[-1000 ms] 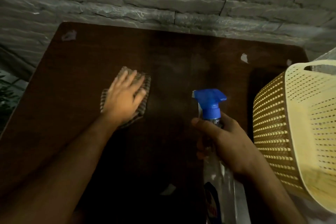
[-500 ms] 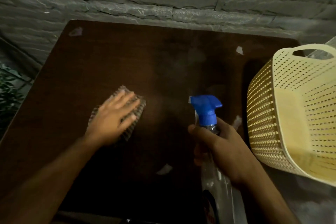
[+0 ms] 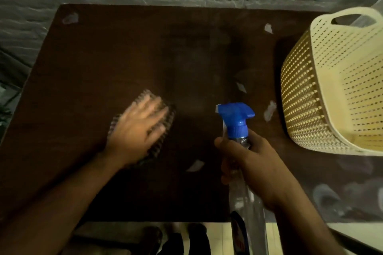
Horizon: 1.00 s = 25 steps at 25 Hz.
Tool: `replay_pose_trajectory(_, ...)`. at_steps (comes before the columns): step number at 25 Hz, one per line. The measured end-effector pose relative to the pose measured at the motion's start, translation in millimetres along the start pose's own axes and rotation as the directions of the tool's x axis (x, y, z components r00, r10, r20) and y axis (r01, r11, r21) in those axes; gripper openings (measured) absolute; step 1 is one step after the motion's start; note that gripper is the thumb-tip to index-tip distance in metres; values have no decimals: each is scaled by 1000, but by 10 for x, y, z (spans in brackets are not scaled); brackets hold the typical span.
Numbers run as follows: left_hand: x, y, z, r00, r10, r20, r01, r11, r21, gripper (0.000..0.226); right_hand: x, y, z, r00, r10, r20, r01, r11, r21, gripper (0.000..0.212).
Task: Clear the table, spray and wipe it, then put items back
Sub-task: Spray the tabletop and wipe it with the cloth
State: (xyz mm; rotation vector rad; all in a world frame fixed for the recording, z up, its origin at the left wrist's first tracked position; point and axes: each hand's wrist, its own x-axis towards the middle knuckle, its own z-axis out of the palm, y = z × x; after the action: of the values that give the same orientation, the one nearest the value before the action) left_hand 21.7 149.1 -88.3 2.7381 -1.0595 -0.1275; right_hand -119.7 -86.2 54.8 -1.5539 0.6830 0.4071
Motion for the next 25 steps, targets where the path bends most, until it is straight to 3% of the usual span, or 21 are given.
replay_pose_trajectory(4,1096,22,-9,954,-296,-41,297,954,29,58,-125,88,92,1000,13,-14,-12,999,50,23)
replay_pose_trajectory(5,1122,213,23,962,-273,-22,274,961,30,57,-164,111,106,1000,13,-15,-12,998,58,24)
replay_pose_trajectory(8,299,675,87,998,16,61,-20,998,67,57,-293,129,112,1000,6,-9,-5,998,56,25)
replay_pose_trajectory(10,-463,610,100,996,68,50,-68,998,-4,55,-328,193,69,1000,17,-6,-17,998,64,26)
replay_pose_trajectory(13,-660,61,-13,981,-193,-13,193,981,15,60,-329,339,-10,1000,11,18,-11,999,34,26)
replay_pose_trajectory(15,-136,-165,-13,920,-383,-84,388,920,54,64,-359,404,-14,999,9,43,-9,1000,7,26)
replay_pose_trajectory(17,427,-14,-11,873,-484,-59,487,872,55,63,-384,440,8,998,-5,66,6,1000,-10,27)
replay_pose_trajectory(19,574,400,118,939,-343,-13,341,930,137,65,-431,468,17,997,-19,76,22,999,-36,25)
replay_pose_trajectory(21,52,906,188,989,-141,49,132,978,160,59,-501,461,0,995,-38,87,43,997,-63,22)
replay_pose_trajectory(23,-785,1159,243,995,-94,13,94,995,13,54,-567,481,-48,995,-50,91,57,996,-73,20)
replay_pose_trajectory(25,-1208,1039,177,989,-150,14,150,988,-21,53,-599,534,-97,995,-45,88,52,996,-71,22)
